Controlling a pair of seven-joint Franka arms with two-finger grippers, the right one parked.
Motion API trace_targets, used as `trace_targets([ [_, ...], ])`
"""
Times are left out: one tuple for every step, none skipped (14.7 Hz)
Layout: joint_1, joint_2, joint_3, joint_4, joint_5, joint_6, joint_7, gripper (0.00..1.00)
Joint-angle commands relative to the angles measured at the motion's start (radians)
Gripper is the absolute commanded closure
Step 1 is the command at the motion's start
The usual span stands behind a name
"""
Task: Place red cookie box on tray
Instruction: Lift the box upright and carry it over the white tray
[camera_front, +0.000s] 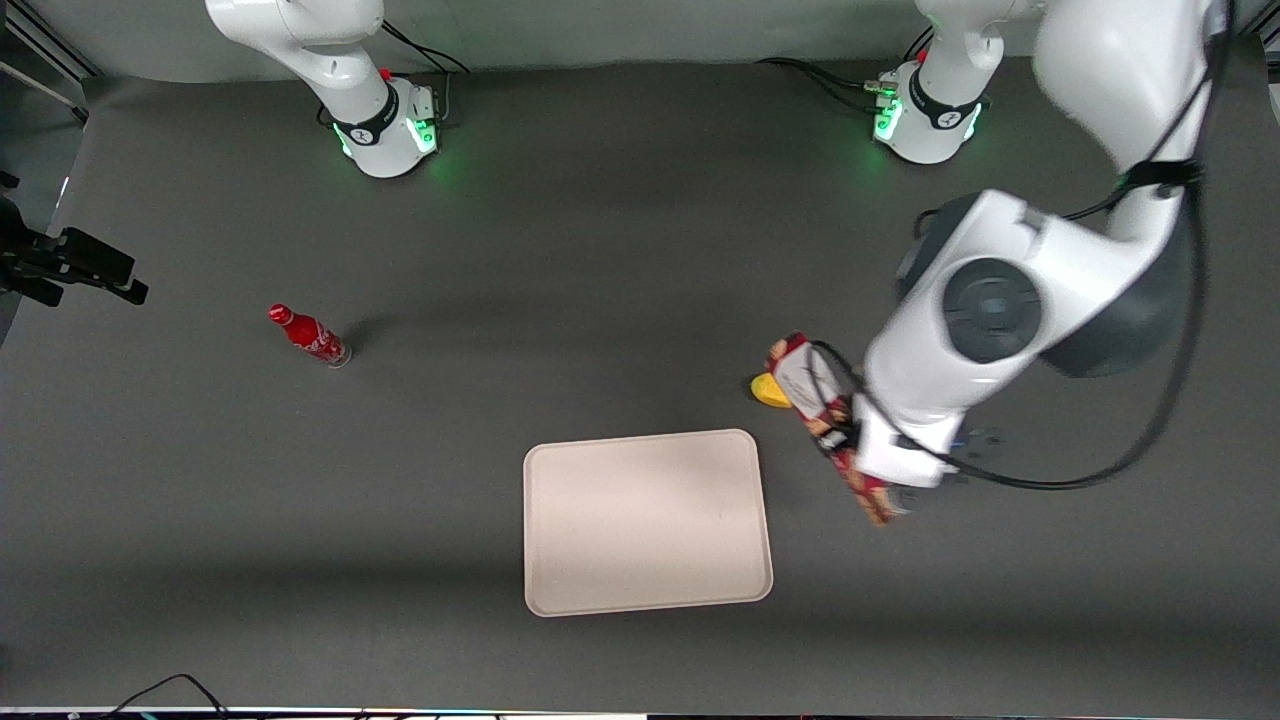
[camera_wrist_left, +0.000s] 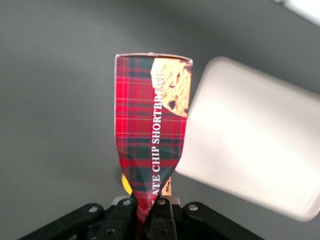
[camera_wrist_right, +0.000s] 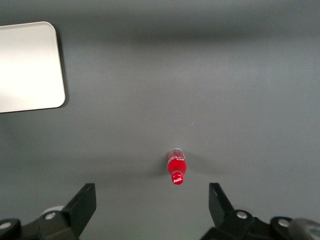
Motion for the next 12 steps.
trace_targets([
  [-0.069, 0.115, -0.013, 0.033, 0.016, 0.009, 0.217, 1.0],
  [-0.081, 0.147, -0.012, 0.045, 0.016, 0.026, 0.229, 1.0],
  [-0.081, 0.171, -0.013, 0.054, 0.009, 0.068, 0.235, 1.0],
  [-0.081, 0.19, -0.012, 0.057, -0.008, 0.105, 0.255, 1.0],
  [-0.081, 0.204, -0.009, 0.058, -0.02, 0.139, 0.266, 1.0],
  [-0.081, 0.225, -0.006, 0.059, -0.027, 0.188, 0.265, 1.0],
  [-0.08, 0.244, -0.004, 0.071, -0.034, 0.235, 0.265, 1.0],
  [-0.075, 0.263, 0.002, 0.088, -0.034, 0.272, 0.265, 1.0],
  [-0.083, 0.282, 0.026, 0.111, -0.034, 0.311, 0.265, 1.0],
  [-0.091, 0.306, 0.059, 0.123, -0.034, 0.367, 0.261, 1.0],
  [-0.104, 0.32, 0.085, 0.125, -0.033, 0.41, 0.26, 1.0],
  [-0.11, 0.327, 0.114, 0.125, -0.033, 0.426, 0.263, 1.0],
])
